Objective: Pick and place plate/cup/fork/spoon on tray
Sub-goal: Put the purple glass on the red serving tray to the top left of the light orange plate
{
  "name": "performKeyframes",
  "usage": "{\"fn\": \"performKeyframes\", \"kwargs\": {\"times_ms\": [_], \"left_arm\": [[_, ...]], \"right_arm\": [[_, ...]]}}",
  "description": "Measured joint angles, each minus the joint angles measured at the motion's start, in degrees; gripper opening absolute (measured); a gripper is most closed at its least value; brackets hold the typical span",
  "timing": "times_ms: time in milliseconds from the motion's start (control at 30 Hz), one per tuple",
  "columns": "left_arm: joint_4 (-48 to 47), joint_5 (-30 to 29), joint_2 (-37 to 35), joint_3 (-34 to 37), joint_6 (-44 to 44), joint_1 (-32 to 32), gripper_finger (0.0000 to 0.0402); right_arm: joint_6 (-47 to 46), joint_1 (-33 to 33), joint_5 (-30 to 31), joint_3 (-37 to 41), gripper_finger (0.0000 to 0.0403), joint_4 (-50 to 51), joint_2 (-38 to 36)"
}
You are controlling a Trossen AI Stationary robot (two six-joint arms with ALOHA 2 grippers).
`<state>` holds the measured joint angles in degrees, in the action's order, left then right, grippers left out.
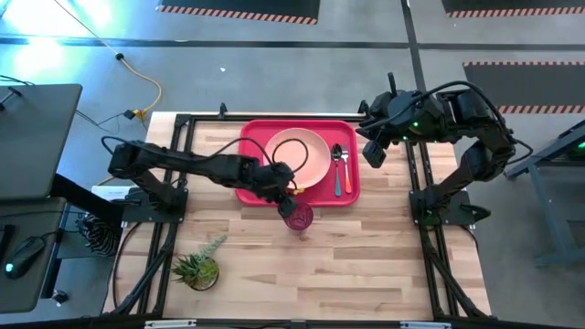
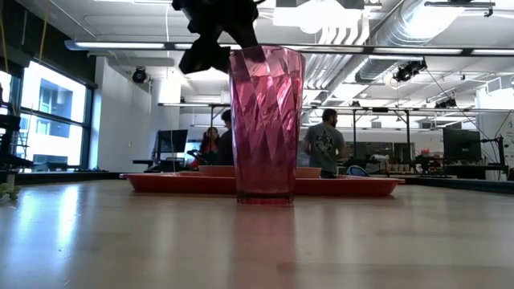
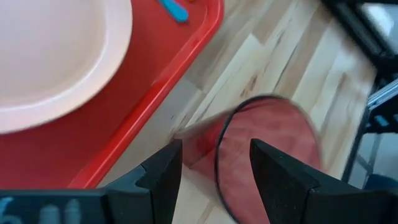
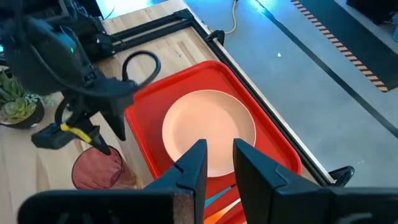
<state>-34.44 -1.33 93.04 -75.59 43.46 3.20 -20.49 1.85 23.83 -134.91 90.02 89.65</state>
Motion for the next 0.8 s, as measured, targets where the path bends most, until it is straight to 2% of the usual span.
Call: {"fn": "performKeyframes", "kwargs": {"times_ms": [467,600,800], "left_arm": [[-1.3,0.6,3.8,0.0,2.5,0.6,0.0166],[-1.7,-0.6,3.8,0.0,2.9,0.6,0.0128],[-1.7,-1.5,3.8,0.0,2.2,0.6,0.0043]], "right_arm": [[0.2,0.0,0.0,0.0,0.0069,0.0,0.0],[0.6,0.0,0.0,0.0,0.0069,0.0,0.0],[1.4,0.0,0.0,0.0,0.0069,0.0,0.0]]}}
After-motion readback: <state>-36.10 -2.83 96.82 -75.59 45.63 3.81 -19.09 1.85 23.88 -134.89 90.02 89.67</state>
